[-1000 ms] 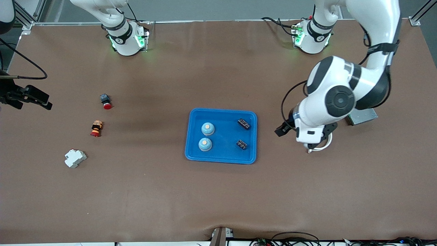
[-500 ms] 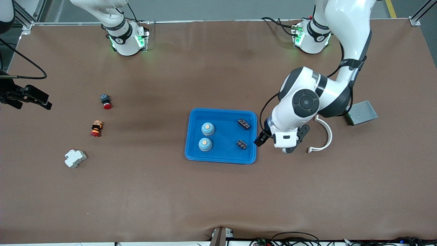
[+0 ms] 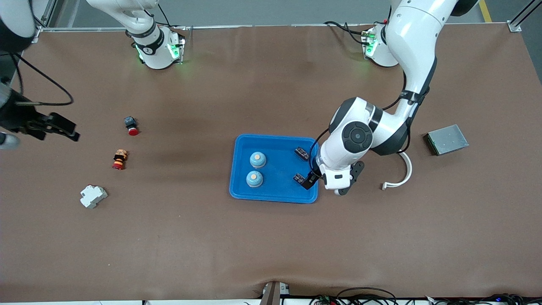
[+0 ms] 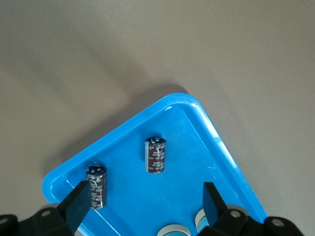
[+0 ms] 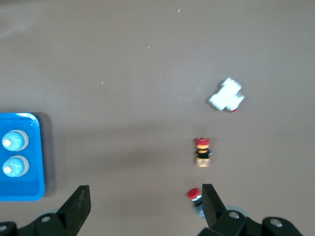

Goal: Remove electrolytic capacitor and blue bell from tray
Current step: 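Reach the left gripper into the tray and grasp a black capacitor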

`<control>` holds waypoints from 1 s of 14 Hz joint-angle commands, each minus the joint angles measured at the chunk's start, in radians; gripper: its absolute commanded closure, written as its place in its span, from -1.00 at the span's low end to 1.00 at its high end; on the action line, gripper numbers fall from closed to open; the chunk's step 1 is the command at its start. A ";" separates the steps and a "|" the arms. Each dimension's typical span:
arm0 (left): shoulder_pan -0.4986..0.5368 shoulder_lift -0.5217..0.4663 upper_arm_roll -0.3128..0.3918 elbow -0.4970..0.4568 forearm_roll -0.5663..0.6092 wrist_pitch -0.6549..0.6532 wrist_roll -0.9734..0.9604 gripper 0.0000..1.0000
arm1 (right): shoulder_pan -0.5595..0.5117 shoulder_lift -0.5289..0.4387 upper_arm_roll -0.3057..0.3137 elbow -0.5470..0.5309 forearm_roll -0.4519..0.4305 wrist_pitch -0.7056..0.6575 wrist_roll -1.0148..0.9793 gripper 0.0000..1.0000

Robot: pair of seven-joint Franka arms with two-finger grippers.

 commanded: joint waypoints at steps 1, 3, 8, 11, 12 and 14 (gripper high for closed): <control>-0.009 0.032 0.010 0.023 -0.007 0.052 -0.013 -1.00 | 0.123 -0.029 0.000 -0.108 -0.004 0.087 0.193 -1.00; -0.018 0.051 0.010 0.023 -0.007 0.095 -0.019 -1.00 | 0.215 0.005 0.000 -0.119 -0.033 0.141 0.325 -1.00; -0.031 0.081 0.013 0.029 -0.006 0.141 -0.052 -1.00 | 0.375 0.173 0.001 -0.113 -0.034 0.262 0.584 -1.00; -0.047 0.098 0.018 0.029 -0.004 0.152 -0.054 -1.00 | 0.442 0.259 0.000 -0.111 -0.031 0.359 0.683 -1.00; -0.048 0.101 0.018 0.029 -0.004 0.152 -0.054 -1.00 | 0.467 0.285 0.000 -0.111 -0.029 0.394 0.731 -1.00; -0.062 0.116 0.019 0.028 -0.003 0.152 -0.054 -1.00 | 0.519 0.344 0.000 -0.098 -0.031 0.445 0.810 -1.00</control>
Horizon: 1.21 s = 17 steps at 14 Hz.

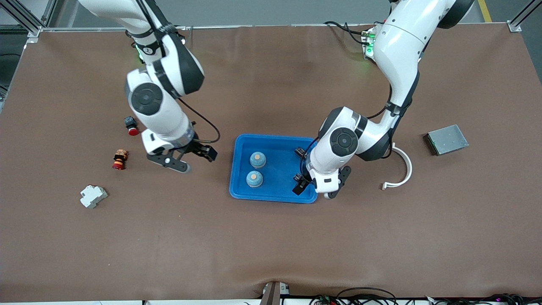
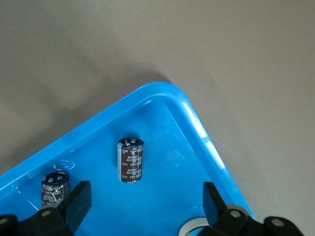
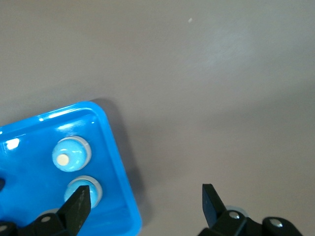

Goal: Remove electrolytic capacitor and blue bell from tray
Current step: 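Reach the right gripper into the tray and grasp a blue bell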

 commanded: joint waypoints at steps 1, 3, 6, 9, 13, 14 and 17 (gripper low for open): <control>-0.027 0.029 0.017 0.023 -0.001 0.007 -0.013 -1.00 | 0.064 0.076 -0.011 0.042 -0.011 0.040 0.103 -1.00; -0.027 0.040 0.017 0.021 0.019 0.007 -0.012 -1.00 | 0.101 0.121 -0.011 0.059 -0.012 0.059 0.136 -1.00; -0.030 0.061 0.017 0.020 0.032 0.007 -0.012 -1.00 | 0.127 0.191 -0.011 0.071 -0.014 0.126 0.171 -1.00; -0.029 0.081 0.017 0.021 0.051 0.007 -0.012 -1.00 | 0.174 0.271 -0.011 0.077 -0.015 0.213 0.248 -1.00; -0.029 0.101 0.017 0.023 0.065 0.026 -0.012 -1.00 | 0.203 0.346 -0.014 0.140 -0.016 0.229 0.299 -1.00; -0.030 0.104 0.017 0.023 0.066 0.033 -0.012 -1.00 | 0.208 0.348 -0.014 0.145 -0.016 0.229 0.300 -1.00; -0.032 0.112 0.017 0.023 0.066 0.055 -0.012 -1.00 | 0.219 0.359 -0.014 0.146 -0.016 0.231 0.305 -1.00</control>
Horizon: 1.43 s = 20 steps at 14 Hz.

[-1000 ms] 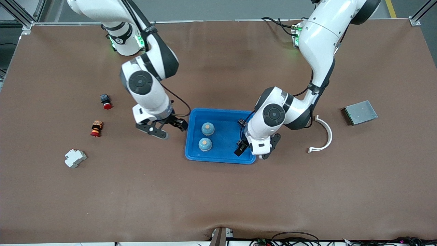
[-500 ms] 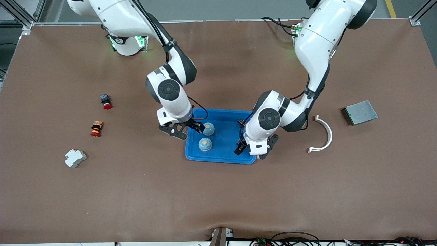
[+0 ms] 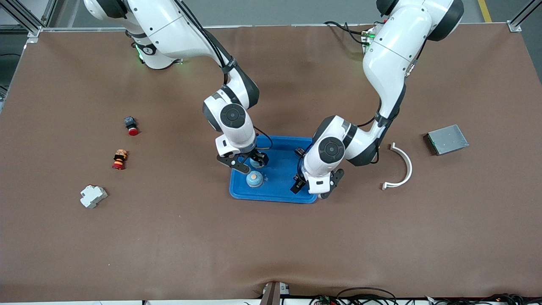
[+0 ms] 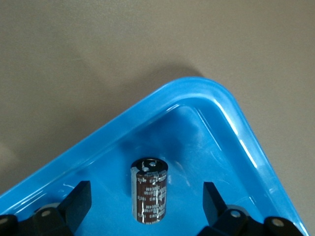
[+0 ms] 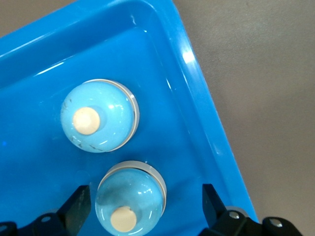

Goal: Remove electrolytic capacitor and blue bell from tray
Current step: 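Reach the right gripper into the tray and grasp a blue bell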

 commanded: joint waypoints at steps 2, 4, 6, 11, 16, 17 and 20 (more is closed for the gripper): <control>-0.021 0.020 0.011 0.020 0.022 0.030 -0.012 -1.00 | 0.018 0.025 -0.011 0.033 -0.017 -0.010 0.052 -1.00; -0.027 0.026 0.011 0.020 0.022 0.035 -0.012 -1.00 | 0.027 0.048 -0.011 0.053 -0.017 -0.010 0.055 -1.00; -0.030 0.036 0.011 0.020 0.022 0.038 -0.012 -1.00 | 0.030 0.074 -0.013 0.076 -0.017 -0.012 0.057 -1.00; -0.036 0.040 0.024 0.020 0.022 0.047 -0.012 -0.93 | 0.036 0.095 -0.011 0.089 -0.009 -0.010 0.057 -1.00; -0.036 0.034 0.024 0.020 0.020 0.047 -0.013 0.45 | 0.042 0.095 -0.010 0.090 -0.008 -0.013 0.042 0.23; -0.036 0.033 0.024 0.020 0.020 0.047 -0.013 0.60 | 0.053 0.095 -0.010 0.092 -0.008 -0.013 0.045 0.99; -0.039 0.028 0.024 0.020 0.018 0.047 -0.013 1.00 | 0.065 0.084 -0.008 0.123 0.006 -0.036 0.048 1.00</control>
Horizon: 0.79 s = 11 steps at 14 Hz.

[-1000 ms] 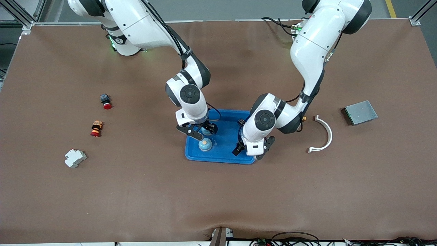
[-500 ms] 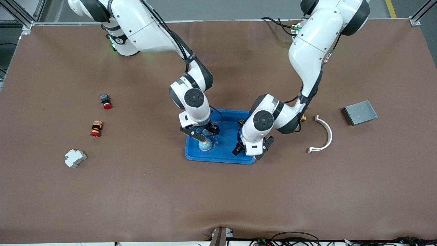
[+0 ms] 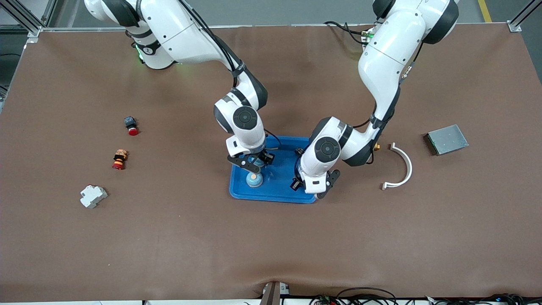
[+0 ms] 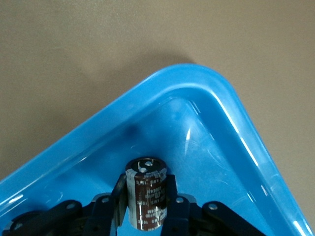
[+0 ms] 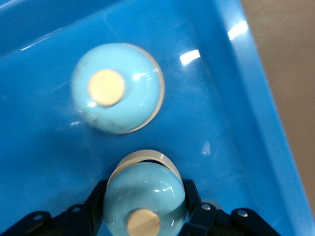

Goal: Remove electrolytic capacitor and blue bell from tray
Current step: 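Reach the right gripper into the tray and grasp a blue bell, then lift the bell with the right gripper while the left gripper lifts the capacitor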

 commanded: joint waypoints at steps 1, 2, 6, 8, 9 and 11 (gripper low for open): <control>-0.015 -0.002 0.011 0.011 0.018 0.008 -0.027 1.00 | 0.017 -0.004 -0.009 0.036 0.005 -0.053 0.011 1.00; -0.015 -0.001 0.011 0.011 0.020 0.008 -0.038 1.00 | 0.011 -0.020 -0.007 0.036 0.005 -0.082 0.006 1.00; -0.015 -0.025 0.011 0.011 0.021 -0.004 -0.038 1.00 | -0.072 -0.157 -0.009 0.024 0.005 -0.280 -0.175 1.00; -0.006 -0.053 0.010 0.011 0.021 -0.036 -0.035 1.00 | -0.136 -0.253 -0.009 -0.008 0.005 -0.384 -0.305 1.00; -0.001 -0.071 0.010 0.011 0.024 -0.064 -0.030 1.00 | -0.172 -0.301 -0.009 -0.033 0.007 -0.415 -0.355 1.00; 0.002 -0.092 0.008 0.011 0.024 -0.099 -0.024 1.00 | -0.256 -0.404 -0.009 -0.122 0.007 -0.423 -0.525 1.00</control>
